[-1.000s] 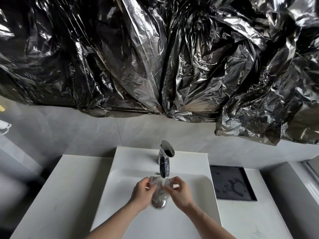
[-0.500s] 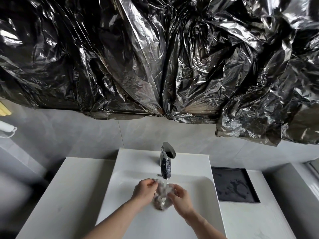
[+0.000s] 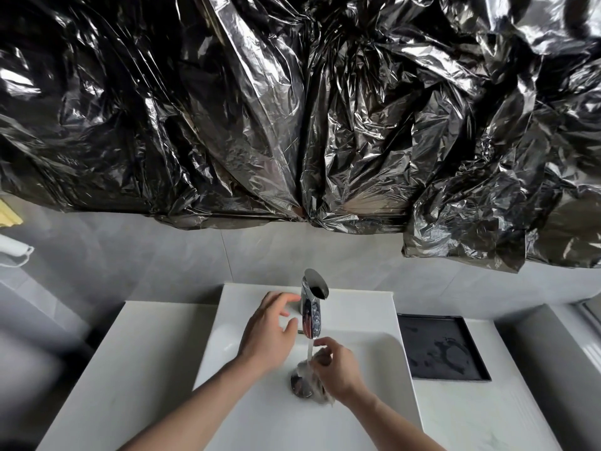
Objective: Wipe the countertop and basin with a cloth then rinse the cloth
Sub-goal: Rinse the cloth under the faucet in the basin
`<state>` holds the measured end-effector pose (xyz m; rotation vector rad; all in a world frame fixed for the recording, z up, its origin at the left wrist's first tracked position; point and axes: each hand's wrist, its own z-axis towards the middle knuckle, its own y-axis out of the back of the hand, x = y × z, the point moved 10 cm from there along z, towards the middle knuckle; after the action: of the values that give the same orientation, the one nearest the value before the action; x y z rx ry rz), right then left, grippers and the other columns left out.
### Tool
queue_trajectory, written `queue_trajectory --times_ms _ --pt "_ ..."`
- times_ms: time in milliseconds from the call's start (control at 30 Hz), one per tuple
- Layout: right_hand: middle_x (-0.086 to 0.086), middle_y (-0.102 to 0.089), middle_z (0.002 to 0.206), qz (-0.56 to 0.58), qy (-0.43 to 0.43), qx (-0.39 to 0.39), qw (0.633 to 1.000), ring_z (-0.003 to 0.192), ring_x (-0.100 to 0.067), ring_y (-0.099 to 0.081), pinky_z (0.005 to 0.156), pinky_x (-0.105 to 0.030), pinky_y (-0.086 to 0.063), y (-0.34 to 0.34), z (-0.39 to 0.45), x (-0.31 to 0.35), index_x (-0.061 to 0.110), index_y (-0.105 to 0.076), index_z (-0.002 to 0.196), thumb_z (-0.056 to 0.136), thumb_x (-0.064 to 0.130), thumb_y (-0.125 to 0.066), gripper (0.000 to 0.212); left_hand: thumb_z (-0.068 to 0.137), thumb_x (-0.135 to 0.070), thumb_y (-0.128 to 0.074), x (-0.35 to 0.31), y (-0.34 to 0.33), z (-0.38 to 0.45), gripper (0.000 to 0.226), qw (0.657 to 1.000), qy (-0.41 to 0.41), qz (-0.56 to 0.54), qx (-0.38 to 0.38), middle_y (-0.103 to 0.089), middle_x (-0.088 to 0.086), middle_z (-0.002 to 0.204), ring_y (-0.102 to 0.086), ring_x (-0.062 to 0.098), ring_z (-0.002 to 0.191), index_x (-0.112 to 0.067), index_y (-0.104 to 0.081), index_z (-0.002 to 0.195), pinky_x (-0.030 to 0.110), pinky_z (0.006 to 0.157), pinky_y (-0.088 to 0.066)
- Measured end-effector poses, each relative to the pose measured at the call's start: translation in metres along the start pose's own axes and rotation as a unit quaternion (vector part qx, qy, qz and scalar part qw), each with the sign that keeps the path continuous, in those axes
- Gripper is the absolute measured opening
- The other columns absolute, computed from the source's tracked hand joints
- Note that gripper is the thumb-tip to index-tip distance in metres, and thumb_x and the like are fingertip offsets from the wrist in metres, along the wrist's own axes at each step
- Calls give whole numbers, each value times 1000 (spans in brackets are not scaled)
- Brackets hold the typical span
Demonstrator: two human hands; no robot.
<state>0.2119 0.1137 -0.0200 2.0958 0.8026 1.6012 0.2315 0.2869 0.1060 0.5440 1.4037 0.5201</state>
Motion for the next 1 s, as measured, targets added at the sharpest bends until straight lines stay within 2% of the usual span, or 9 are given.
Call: queue_trajectory --times_ms 100,200,333,400,533,667,800,900,1000 --pt "41 -63 70 -31 15 6 999 64 5 -61 62 -7 -42 0 -1 3 37 -66 103 74 16 -61 36 91 -14 -55 -28 -7 7 52 995 -64 53 51 -42 -28 139 -51 -3 123 -39 -53 136 28 97 -50" --pt "22 -70 70 -38 17 8 999 66 5 -64 65 -7 -45 0 3 -3 31 -70 110 76 16 -62 39 89 -10 -49 -43 -19 14 66 983 -86 123 109 -29 -24 156 -35 5 142 -39 -43 148 31 114 -40" --pt "14 -74 86 -34 18 24 999 77 -7 -71 79 -23 -57 1 9 -2 44 -60 106 77 20 -62 37 85 -5 -47 -53 -23 19 72 976 -91 154 128 -29 -21 160 -30 9 146 -36 -42 150 36 116 -38" --pt "15 -75 87 -31 25 31 999 75 -4 -69 74 -15 -52 2 9 6 45 -59 99 81 22 -64 29 85 -3 -45 -52 -23 19 74 974 -91 162 131 -28 -20 162 -28 10 147 -35 -40 152 36 116 -38" --pt "31 -63 64 -22 44 15 999 59 4 -58 59 -11 -40 3 9 17 35 -56 70 87 21 -65 23 83 -1 -44 -55 -23 15 79 974 -93 157 136 -25 -19 164 -27 10 148 -35 -37 155 36 118 -35" --pt "14 -55 59 12 36 -7 999 58 -6 -43 59 -23 -38 1 12 16 21 -48 63 85 29 -68 31 85 -2 -44 -59 -19 14 79 972 -90 161 144 -22 -20 166 -26 10 149 -35 -34 156 34 119 -35" --pt "9 -55 62 27 25 -9 999 61 -4 -46 65 -28 -46 5 9 10 13 -56 70 74 38 -64 27 86 -1 -44 -59 -21 13 79 969 -90 170 155 -21 -19 167 -26 12 149 -35 -32 157 34 118 -35" --pt "13 -75 85 4 7 0 1000 81 -2 -70 85 -31 -58 10 5 2 38 -68 82 77 39 -64 7 88 -2 -43 -57 -22 11 79 969 -85 170 156 -18 -18 168 -26 14 150 -34 -30 159 35 119 -34" --pt "11 -77 95 -74 23 34 996 91 -9 -72 89 -30 -56 19 -2 13 40 -70 104 86 32 -62 21 88 -1 -44 -55 -26 4 80 970 -78 167 157 -17 -19 169 -29 16 149 -35 -30 159 35 117 -35"
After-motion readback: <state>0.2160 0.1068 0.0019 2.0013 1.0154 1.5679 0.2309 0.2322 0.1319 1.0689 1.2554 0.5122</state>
